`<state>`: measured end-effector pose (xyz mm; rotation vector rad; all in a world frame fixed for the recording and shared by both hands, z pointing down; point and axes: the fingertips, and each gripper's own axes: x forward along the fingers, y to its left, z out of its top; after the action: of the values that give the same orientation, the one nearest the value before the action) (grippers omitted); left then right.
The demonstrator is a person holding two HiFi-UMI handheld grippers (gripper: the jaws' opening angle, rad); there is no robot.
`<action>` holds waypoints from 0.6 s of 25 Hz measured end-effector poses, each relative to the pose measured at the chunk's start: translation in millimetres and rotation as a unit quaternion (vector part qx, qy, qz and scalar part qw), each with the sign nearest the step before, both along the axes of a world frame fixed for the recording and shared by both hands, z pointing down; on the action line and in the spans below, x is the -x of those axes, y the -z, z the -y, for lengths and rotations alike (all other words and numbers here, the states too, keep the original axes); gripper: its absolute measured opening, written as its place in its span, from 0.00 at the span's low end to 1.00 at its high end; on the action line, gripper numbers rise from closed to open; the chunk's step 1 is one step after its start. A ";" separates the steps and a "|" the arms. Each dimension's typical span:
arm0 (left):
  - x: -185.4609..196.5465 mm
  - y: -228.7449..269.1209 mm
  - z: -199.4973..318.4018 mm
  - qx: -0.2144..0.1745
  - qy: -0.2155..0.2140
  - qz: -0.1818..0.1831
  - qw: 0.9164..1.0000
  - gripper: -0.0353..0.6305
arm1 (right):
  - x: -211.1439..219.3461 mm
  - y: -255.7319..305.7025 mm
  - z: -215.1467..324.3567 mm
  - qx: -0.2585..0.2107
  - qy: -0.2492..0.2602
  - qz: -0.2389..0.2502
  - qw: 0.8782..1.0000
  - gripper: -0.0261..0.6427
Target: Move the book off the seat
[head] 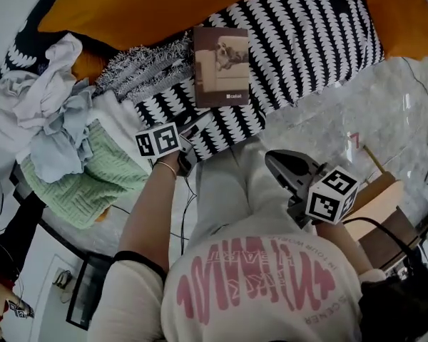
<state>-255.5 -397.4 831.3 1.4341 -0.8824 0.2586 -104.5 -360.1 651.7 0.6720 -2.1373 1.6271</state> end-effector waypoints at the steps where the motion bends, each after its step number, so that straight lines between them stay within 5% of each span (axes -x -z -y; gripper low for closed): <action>1: -2.0 -5.5 0.1 0.003 0.007 -0.003 1.000 0.73 | -3.6 -3.2 2.5 0.003 0.002 -0.001 1.000 0.06; 15: -21.3 -23.8 25.8 -0.037 0.042 -0.082 0.995 0.73 | -13.9 -22.5 17.7 0.024 0.010 0.022 0.999 0.06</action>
<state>-234.2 -423.2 855.0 1.4603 -0.8223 0.0439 -90.6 -377.8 674.2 0.6035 -2.1218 1.6911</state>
